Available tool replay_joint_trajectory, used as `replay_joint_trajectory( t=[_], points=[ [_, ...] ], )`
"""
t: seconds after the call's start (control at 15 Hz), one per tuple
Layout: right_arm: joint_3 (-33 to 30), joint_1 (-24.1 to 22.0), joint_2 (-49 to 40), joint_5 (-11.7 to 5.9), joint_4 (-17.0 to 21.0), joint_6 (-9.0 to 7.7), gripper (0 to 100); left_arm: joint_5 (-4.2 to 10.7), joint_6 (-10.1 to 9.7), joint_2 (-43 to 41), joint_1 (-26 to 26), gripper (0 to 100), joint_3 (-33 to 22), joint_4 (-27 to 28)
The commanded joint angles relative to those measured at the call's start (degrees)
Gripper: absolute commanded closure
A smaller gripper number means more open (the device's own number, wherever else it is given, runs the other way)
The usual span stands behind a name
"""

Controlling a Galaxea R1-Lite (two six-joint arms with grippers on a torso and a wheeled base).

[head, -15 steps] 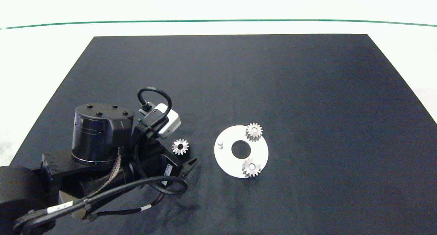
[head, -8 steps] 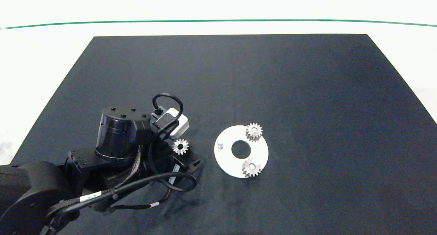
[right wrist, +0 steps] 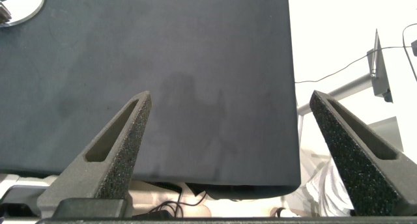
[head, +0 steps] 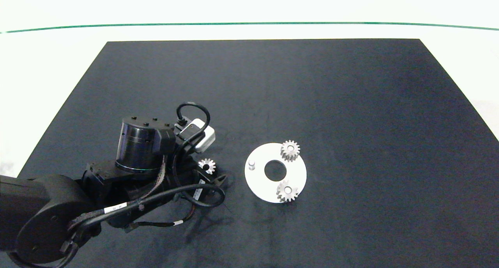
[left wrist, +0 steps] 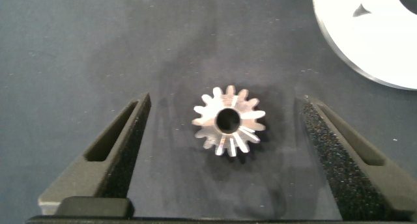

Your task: Install three planetary gears onto the carrier pins

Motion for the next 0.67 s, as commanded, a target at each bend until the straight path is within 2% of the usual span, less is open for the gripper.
replay_joint_trajectory(
  t=[0.07,0.67],
  points=[
    [-0.83,-0.2,0.09,-0.14,0.28,-0.11,0,-0.09,0.13,-0.01,0.83,12,0.09,-0.12],
    [-1.71,-0.2,-0.88,-0.14,2.04,-0.11,0,-0.62,-0.05,0.25,2.59,30,1.32,-0.3]
  ],
)
